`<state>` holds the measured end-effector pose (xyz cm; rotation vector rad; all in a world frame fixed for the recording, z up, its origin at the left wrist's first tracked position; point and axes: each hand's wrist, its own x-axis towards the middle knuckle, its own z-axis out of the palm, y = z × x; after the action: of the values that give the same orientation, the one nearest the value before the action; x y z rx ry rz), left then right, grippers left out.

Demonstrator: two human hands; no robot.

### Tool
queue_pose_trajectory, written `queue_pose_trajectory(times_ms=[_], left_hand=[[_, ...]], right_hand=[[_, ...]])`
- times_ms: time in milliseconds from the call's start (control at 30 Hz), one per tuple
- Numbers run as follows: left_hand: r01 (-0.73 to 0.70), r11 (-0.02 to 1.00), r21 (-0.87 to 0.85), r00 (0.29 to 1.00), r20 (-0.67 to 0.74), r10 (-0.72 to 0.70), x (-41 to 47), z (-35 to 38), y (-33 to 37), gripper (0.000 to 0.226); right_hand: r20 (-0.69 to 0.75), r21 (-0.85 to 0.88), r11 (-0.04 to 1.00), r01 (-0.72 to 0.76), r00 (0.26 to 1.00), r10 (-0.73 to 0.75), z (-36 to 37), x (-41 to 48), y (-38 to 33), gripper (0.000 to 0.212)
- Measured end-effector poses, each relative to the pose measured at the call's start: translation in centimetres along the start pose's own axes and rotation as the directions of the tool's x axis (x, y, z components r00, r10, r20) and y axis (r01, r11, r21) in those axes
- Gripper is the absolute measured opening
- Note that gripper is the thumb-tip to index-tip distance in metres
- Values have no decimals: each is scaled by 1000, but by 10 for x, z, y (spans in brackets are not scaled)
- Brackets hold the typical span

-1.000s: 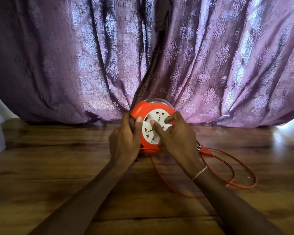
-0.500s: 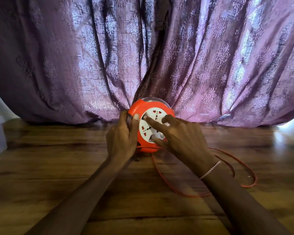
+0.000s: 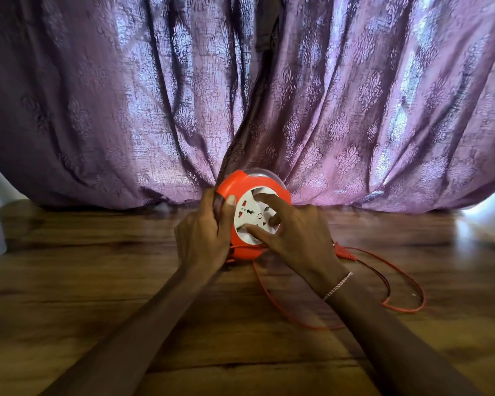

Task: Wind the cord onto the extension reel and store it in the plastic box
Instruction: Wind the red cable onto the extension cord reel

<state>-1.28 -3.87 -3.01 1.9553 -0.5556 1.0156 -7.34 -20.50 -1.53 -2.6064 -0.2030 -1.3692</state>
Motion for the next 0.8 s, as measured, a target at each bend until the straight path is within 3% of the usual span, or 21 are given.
queue_pose_trajectory(times_ms=[167,300,467,567,667,800], left_hand=[[74,996,-57,996,-50,-77,4,0,-2,46],[103,988,-114,991,-71,-111,8,-1,-8,48],[112,983,-143,989,-85,-125,7,1,-6,48],[108,985,-135,989,-87,-121,8,0,-8,48],[133,980,-147,985,-92,-148,9,1,-10,47],[179,968,-176,971,-127,-202,14,-1,-13,43]], right_hand=[[13,90,994,55,998,-56,-5,1,7,58],[-26,142,984,105,994,-102,-10,3,7,32],[209,66,931,360,907,-365,-4,3,11,31],[224,42,909,415,883,-413,-2,0,8,23],[246,158,902,402,869,-430,-3,0,4,26],[409,306,896,322,805,-429,0,-1,-2,30]])
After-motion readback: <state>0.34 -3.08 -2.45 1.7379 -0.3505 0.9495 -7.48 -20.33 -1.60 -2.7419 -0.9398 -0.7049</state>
